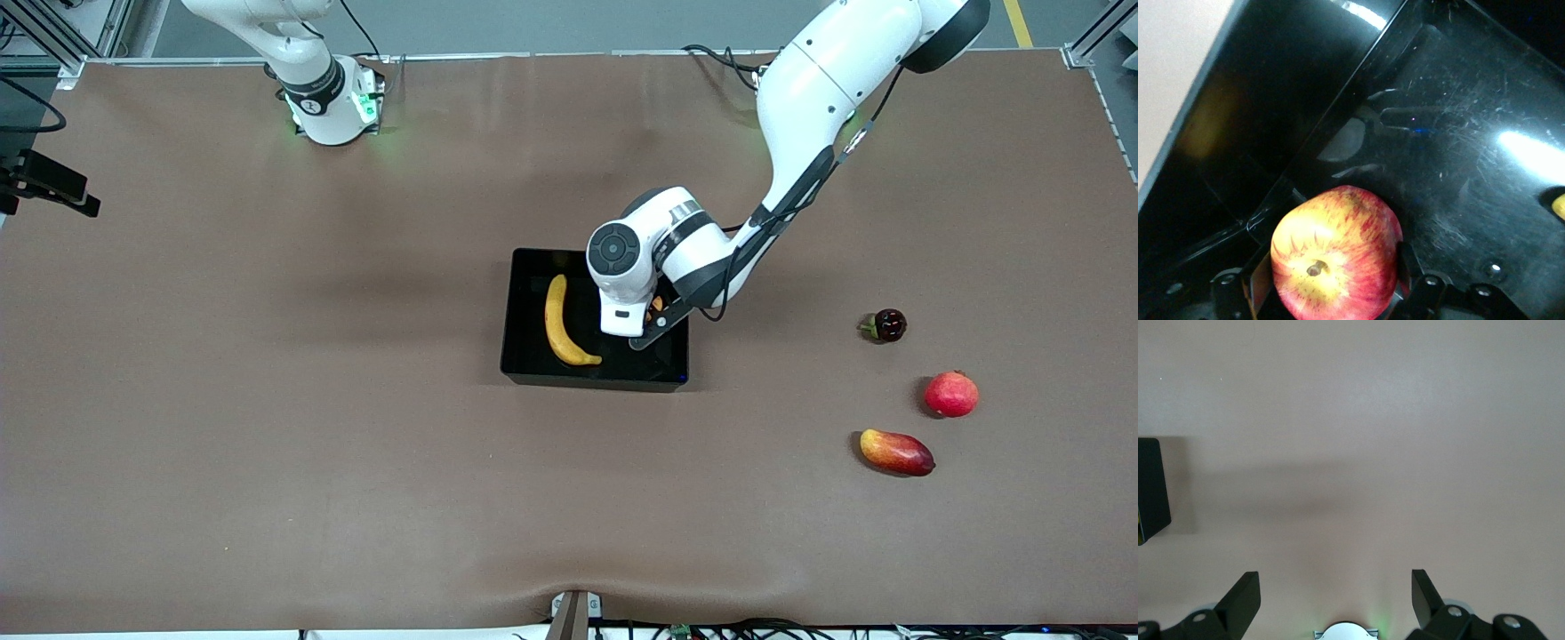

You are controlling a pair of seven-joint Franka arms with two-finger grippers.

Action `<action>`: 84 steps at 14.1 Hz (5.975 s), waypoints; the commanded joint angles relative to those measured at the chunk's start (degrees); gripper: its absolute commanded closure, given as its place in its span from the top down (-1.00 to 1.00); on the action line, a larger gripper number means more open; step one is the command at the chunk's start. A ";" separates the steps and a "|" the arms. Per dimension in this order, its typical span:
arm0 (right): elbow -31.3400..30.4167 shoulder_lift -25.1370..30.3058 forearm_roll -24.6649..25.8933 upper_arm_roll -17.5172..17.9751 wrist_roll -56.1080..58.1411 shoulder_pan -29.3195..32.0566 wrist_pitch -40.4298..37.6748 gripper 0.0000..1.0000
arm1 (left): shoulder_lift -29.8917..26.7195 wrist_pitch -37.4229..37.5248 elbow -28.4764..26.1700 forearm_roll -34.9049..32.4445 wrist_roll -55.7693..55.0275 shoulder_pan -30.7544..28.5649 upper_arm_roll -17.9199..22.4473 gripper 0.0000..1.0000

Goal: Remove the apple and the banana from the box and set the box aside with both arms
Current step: 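Lower the left gripper and grasp the red-yellow apple, then carry the apple beside the red apple and mango, lower it, then open the left gripper and move it back over the tray, then lower the left gripper and grasp the yellow banana in the tray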

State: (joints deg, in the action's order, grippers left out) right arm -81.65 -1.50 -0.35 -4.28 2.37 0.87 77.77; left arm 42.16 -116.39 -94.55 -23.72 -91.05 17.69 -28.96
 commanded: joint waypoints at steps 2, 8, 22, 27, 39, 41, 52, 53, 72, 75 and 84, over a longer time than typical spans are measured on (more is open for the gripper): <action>-0.18 0.18 -0.79 0.59 0.71 1.15 0.01 1.00 | -2.86 5.62 3.82 -0.72 -1.06 -0.19 -0.40 -1.00; -0.18 0.18 -0.80 0.59 0.62 1.15 0.01 1.00 | -10.76 21.73 17.29 1.48 8.41 -5.00 -0.93 -1.00; -0.09 -0.35 -0.53 0.59 0.71 0.80 0.01 1.00 | 2.21 8.14 10.45 -10.45 40.25 -37.28 -0.49 -1.00; -0.09 -0.35 -0.53 0.59 0.79 0.80 0.01 1.00 | 2.93 6.88 6.31 -12.41 39.90 -38.78 -0.49 -1.00; -0.09 -0.35 -0.53 0.59 0.79 0.88 0.01 1.00 | 0.57 8.11 3.23 -12.50 39.29 -39.48 -1.01 1.00; -0.09 -0.35 -0.53 0.59 0.79 0.88 0.01 1.00 | -4.08 11.78 3.49 -11.44 40.51 -39.22 -2.76 1.00; -0.09 -0.35 -0.53 0.59 0.79 0.71 0.01 1.00 | -4.82 15.59 9.37 -2.38 25.53 -23.53 -19.91 1.00; -0.09 -0.35 -0.62 0.59 0.79 0.97 0.01 1.00 | -3.76 13.93 9.90 -2.56 24.18 -20.18 -19.48 1.00; -0.09 -0.61 -0.80 0.59 0.79 1.41 -0.08 1.00 | 13.12 -20.18 13.60 -2.30 22.67 11.31 3.99 0.47; -0.09 -0.61 -0.80 0.59 0.79 1.41 -0.08 1.00 | 12.60 -21.16 13.60 -2.30 22.76 12.81 6.10 -1.00; -0.09 -1.93 -0.09 0.59 0.88 2.37 -0.16 1.00 | -1.97 -9.21 13.60 -1.86 24.16 9.13 5.58 -1.00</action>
State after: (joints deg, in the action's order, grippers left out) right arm -81.97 -2.63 -0.31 -4.29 2.57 1.51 77.77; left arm 46.26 -128.81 -79.35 -25.84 -68.01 28.46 -23.48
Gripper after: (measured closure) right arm 0.000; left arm 0.621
